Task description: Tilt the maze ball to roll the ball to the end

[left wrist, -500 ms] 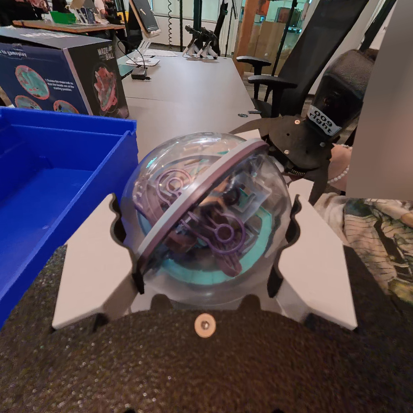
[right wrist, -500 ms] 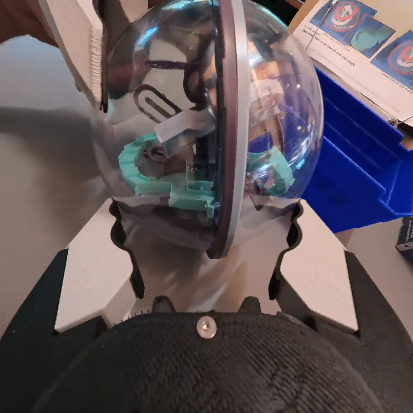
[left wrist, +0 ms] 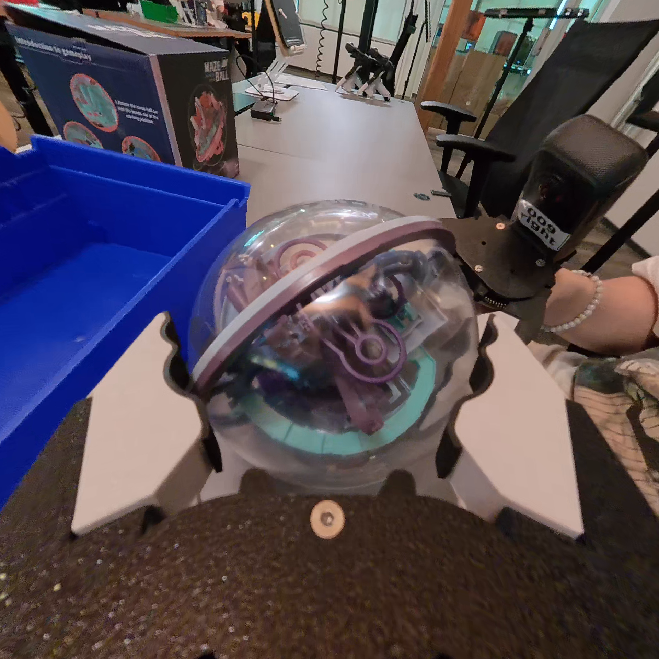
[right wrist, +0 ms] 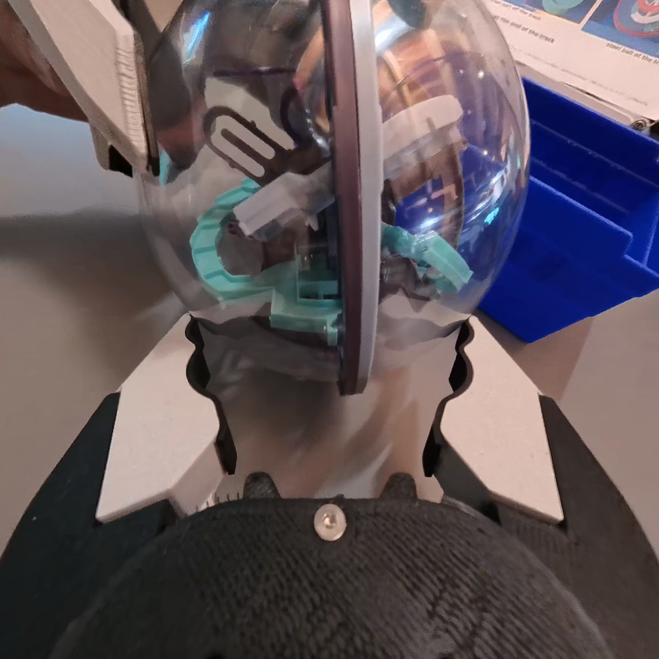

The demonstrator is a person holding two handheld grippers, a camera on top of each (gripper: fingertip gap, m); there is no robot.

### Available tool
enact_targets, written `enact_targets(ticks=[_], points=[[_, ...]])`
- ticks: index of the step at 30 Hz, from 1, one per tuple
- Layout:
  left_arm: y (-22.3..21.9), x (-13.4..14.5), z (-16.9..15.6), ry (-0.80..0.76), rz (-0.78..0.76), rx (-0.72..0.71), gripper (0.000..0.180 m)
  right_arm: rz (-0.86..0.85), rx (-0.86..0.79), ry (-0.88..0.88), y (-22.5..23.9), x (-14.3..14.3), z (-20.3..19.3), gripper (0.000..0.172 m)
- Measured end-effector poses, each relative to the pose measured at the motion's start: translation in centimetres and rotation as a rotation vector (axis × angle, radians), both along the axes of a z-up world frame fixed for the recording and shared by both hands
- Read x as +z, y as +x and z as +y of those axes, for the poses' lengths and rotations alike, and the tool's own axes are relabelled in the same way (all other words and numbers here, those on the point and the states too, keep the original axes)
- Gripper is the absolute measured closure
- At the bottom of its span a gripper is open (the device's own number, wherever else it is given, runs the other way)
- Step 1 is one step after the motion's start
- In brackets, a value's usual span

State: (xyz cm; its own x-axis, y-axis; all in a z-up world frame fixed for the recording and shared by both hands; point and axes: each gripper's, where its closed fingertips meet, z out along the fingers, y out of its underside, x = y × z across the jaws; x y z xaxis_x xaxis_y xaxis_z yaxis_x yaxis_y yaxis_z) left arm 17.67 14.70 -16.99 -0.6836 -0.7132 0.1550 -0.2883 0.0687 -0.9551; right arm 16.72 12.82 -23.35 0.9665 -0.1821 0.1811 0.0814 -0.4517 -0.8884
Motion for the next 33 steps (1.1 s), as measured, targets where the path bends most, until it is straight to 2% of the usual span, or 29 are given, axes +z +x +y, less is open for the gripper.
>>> enact_targets(ticks=[1,4,7,10,12,13,17,23,27,30,33], points=[[0.1,0.0,0.1,-0.009,0.005,0.005,0.024,0.011,0.013,-0.001,0.0,0.1,-0.1,0.036],[-0.1,-0.1,0.2,-0.008,0.02,-0.002,0.024,-0.034,0.117,-0.06,0.3,0.6,-1.0,0.044],[-0.4,-0.6,0.3,0.017,0.037,-0.017,0.026,-0.233,0.219,-0.038,1.9,4.0,-1.9,0.03],[-0.6,-1.4,-0.2,0.063,0.047,-0.048,0.028,-0.259,0.394,-0.012,0.6,5.9,-1.0,0.028],[-0.7,-1.8,-0.9,0.088,0.046,-0.068,0.03,-0.254,0.505,-0.065,-0.1,4.6,-0.1,0.028],[-0.5,-1.8,-1.2,0.076,0.05,-0.067,0.03,-0.248,0.516,-0.12,0.3,3.3,0.2,0.018],[0.4,-1.4,-0.8,-0.03,0.075,-0.013,0.027,-0.213,0.502,-0.11,0.8,3.0,0.8,0.014],[1.3,-2.0,1.2,-0.221,0.246,0.085,0.024,-0.091,0.375,-0.072,2.0,3.5,1.5,0.017],[0.7,-3.0,0.9,-0.29,0.366,0.039,0.023,-0.11,0.326,-0.073,1.8,3.4,1.5,0.017],[0.5,-2.9,0.1,-0.35,0.397,-0.003,0.029,-0.104,0.281,-0.057,1.9,3.4,1.4,0.016],[0.8,-2.9,-0.4,-0.378,0.402,-0.008,0.025,-0.105,0.231,-0.034,2.0,3.4,1.2,0.017]])
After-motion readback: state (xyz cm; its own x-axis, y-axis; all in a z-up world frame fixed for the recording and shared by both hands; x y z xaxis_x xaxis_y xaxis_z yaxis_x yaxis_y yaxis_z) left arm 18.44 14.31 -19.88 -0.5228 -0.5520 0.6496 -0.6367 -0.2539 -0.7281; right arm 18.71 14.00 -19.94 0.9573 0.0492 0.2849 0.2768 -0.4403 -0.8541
